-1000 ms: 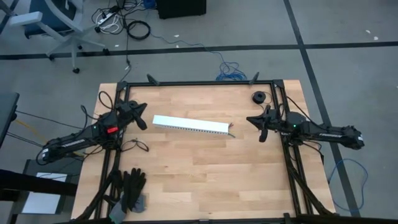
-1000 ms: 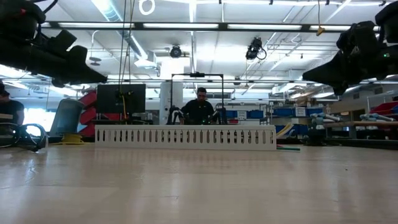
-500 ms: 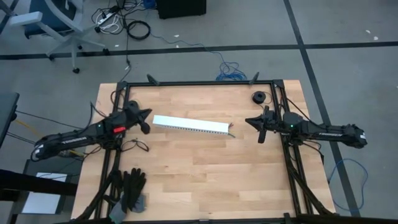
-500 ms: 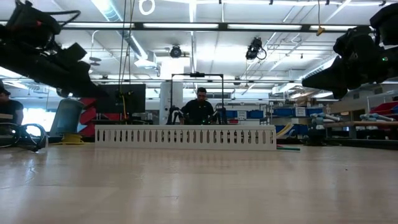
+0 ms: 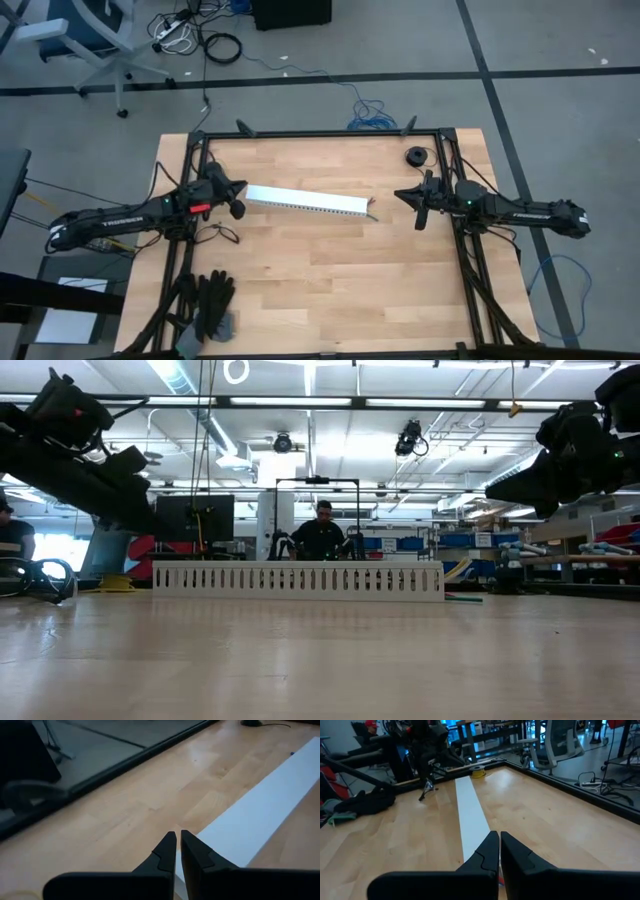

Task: Ziptie cables
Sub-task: Return to Home Position

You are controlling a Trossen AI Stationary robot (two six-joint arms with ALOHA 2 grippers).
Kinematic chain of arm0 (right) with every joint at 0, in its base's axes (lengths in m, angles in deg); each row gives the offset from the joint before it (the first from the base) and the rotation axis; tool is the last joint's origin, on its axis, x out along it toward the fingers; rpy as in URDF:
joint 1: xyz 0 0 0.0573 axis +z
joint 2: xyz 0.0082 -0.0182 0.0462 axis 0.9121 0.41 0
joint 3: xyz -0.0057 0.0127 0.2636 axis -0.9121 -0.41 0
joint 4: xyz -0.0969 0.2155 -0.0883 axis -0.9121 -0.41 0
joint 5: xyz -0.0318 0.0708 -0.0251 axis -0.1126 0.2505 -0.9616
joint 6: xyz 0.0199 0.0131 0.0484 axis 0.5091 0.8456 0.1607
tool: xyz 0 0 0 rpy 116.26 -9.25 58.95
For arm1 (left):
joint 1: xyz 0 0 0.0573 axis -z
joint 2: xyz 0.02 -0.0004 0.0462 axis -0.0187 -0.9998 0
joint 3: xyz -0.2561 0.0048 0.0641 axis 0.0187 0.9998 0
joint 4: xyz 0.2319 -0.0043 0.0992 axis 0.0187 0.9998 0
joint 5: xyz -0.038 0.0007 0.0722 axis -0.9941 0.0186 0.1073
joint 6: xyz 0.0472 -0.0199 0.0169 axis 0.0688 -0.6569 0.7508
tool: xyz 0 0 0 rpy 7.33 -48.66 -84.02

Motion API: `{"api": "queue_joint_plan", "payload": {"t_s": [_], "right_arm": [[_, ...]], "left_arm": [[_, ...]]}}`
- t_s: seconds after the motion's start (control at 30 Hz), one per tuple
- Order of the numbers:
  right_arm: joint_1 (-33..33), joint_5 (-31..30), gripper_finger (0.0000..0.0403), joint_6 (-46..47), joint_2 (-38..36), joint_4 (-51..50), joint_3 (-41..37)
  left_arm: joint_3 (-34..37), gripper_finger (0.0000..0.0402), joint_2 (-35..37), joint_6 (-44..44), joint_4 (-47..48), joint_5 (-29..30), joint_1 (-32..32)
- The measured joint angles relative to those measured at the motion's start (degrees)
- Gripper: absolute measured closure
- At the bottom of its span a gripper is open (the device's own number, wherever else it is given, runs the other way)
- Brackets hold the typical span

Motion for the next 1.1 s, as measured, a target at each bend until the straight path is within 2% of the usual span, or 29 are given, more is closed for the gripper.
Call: {"api": "queue_joint_plan", "payload": {"t_s": [0.27, 0.4, 0.5, 0.8, 1.1], "right_arm": [[0.0, 0.0, 0.04, -0.02, 0.0, 0.11, 0.0], [0.0, 0.0, 0.0401, -0.02, 0.0, 0.11, 0.0], [0.0, 0.0, 0.04, -0.02, 0.0, 0.11, 0.0], [0.0, -0.02, 0.04, 0.0, 0.0, 0.11, 0.0], [0.0, -0.02, 0.0396, 0.0, 0.0, 0.11, 0.0]], "left_arm": [[-0.83, 0.0401, 0.07, -1.03, 2.3, -1.85, 0.0], [-2.79, 0.0401, 0.08, -1.71, 3.02, -10.76, 0.0], [-3.48, 0.0401, 0.11, -1.62, -0.43, -15.55, 0.01], [-3.48, 0.0401, 0.11, -1.29, -13.6, -16.05, 0.0], [-3.5, 0.0401, 0.11, -1.27, -20.07, -15.81, 0.85]]}}
